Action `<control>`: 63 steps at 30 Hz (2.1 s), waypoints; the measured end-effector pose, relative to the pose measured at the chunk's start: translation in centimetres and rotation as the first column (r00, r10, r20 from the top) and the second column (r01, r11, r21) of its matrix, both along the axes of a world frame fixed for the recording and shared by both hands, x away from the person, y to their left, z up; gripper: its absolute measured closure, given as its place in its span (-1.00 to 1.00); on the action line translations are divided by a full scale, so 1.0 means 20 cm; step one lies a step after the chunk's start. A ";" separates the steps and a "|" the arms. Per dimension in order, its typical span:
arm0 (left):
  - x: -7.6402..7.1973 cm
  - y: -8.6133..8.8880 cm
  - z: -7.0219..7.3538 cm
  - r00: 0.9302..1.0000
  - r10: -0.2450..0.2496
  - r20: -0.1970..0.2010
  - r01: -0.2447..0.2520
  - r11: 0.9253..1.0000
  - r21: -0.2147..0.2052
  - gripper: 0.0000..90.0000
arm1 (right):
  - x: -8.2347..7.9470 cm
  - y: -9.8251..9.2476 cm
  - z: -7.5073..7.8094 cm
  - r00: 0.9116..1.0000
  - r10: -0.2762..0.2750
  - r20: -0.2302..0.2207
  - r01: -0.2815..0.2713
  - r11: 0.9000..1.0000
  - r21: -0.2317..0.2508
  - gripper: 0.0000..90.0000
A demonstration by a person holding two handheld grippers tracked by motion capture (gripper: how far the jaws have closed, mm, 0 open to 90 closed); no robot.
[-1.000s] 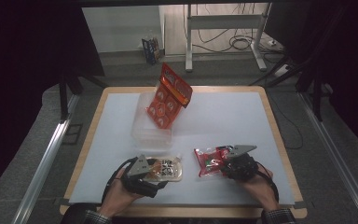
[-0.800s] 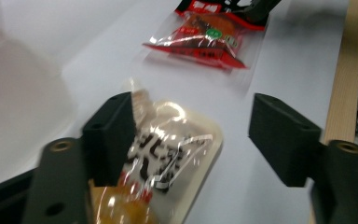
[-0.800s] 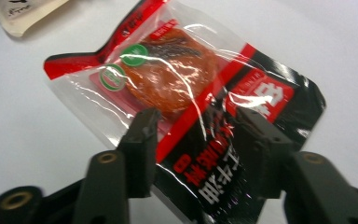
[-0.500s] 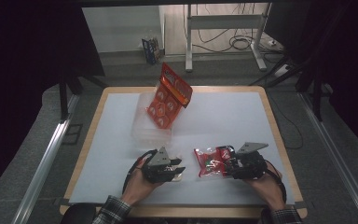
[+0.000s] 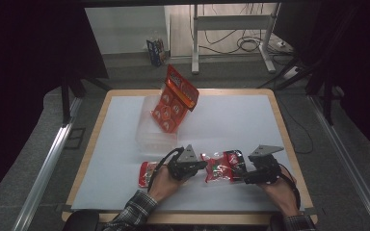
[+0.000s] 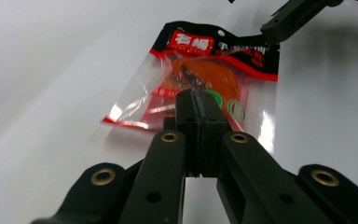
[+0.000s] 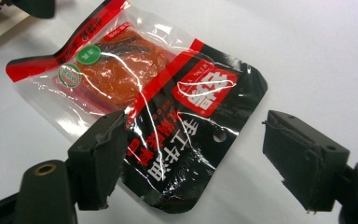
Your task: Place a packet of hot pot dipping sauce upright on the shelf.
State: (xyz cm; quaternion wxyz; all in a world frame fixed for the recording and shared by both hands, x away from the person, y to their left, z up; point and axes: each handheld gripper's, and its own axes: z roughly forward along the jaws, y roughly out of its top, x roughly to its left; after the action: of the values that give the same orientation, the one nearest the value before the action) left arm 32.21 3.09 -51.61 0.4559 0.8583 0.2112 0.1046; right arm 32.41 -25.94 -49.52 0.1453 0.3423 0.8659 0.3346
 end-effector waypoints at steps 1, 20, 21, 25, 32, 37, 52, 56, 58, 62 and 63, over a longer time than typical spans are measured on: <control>0.00 0.00 0.00 1.000 0.000 0.000 0.000 1.000 0.000 0.99 | 0.00 0.00 0.00 1.000 -0.003 0.003 0.003 1.000 0.004 -0.54; 0.05 -0.07 -0.06 0.996 0.010 -0.088 0.004 0.988 0.157 0.99 | 0.00 0.02 0.02 1.000 0.022 0.016 -0.023 0.998 0.065 -0.82; 0.05 -0.07 -0.06 0.996 0.011 -0.087 0.004 0.986 0.166 0.99 | -0.01 0.02 0.02 1.000 0.019 0.012 -0.020 0.998 0.067 -0.83; 0.04 -0.08 -0.06 0.996 0.018 -0.083 0.000 0.978 0.207 0.99 | -0.01 0.03 0.00 1.000 0.008 -0.023 -0.006 0.997 0.083 -0.87; 0.04 -0.06 -0.07 0.996 0.011 -0.086 0.007 0.977 0.214 0.99 | -0.01 0.09 -0.01 0.996 0.029 -0.079 -0.017 0.989 0.147 -0.91; 0.04 -0.06 -0.07 0.995 0.008 -0.095 0.011 0.979 0.203 1.00 | 0.00 0.14 -0.03 0.992 0.036 -0.124 -0.019 0.991 0.131 -0.82; 0.04 -0.06 -0.07 0.996 0.010 -0.092 0.009 0.979 0.205 0.99 | 0.06 0.25 0.02 0.980 0.060 -0.192 -0.017 0.976 0.219 -0.02; 0.04 -0.05 -0.07 0.996 0.016 -0.086 0.002 0.979 0.205 0.99 | 0.08 0.30 0.03 0.979 0.064 -0.192 -0.022 0.977 0.211 0.20; 0.03 -0.05 -0.07 0.997 0.019 -0.079 -0.002 0.978 0.209 0.98 | 0.08 0.31 0.03 0.980 0.067 -0.189 -0.027 0.978 0.208 0.24; 0.02 -0.03 -0.04 0.998 0.016 -0.056 -0.003 0.975 0.223 0.85 | 0.09 0.31 0.05 0.977 0.085 -0.195 -0.035 0.969 0.246 0.49; 0.01 -0.03 -0.04 0.999 0.015 -0.049 -0.004 0.975 0.224 0.82 | 0.09 0.31 0.06 0.978 0.088 -0.192 -0.039 0.969 0.245 0.53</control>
State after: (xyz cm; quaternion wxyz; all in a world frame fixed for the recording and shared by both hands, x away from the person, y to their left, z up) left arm 32.45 2.47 -52.40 0.3503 0.9055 0.2137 0.1082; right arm 34.30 -19.64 -48.35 0.0038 0.3612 0.8399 0.4051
